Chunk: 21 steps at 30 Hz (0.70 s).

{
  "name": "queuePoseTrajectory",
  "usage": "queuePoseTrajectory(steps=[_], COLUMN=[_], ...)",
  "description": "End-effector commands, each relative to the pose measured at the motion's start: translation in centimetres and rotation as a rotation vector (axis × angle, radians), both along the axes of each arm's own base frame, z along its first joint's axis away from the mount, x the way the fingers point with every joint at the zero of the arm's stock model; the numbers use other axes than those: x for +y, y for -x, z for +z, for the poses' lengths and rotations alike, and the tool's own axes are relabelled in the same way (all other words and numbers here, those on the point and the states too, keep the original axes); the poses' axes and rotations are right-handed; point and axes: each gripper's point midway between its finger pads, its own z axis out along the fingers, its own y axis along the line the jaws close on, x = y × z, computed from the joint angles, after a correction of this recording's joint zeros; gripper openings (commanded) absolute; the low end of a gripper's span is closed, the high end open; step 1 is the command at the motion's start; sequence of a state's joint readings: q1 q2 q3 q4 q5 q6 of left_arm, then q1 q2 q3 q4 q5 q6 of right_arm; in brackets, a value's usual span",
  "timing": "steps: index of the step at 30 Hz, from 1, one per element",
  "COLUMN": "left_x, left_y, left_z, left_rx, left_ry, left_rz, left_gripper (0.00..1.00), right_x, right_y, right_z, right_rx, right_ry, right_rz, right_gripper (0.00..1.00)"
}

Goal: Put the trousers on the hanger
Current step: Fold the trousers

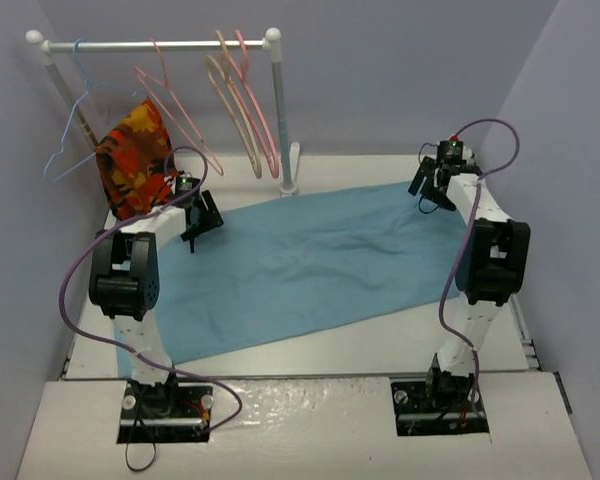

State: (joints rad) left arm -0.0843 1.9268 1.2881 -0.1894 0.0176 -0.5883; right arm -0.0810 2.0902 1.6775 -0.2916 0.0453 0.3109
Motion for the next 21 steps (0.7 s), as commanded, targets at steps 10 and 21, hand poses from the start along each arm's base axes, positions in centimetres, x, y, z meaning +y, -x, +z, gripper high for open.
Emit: queuePoseTrajectory(steps=[10,21], left_x=[-1.5,-0.3], left_y=[-0.1,0.4], left_z=[-1.2,-3.5], left_rx=[0.014,0.084], left_ry=[0.023,0.015], left_rz=[-0.029,0.026], left_gripper=[0.63,0.63], right_x=[2.8,-5.7], right_y=[14.2,24.3], right_z=[-5.5,-8.3], right_rx=[-0.085,0.049], right_ry=[-0.359,-0.283], right_rz=[-0.309,-0.607], right_gripper=[0.74,0.75])
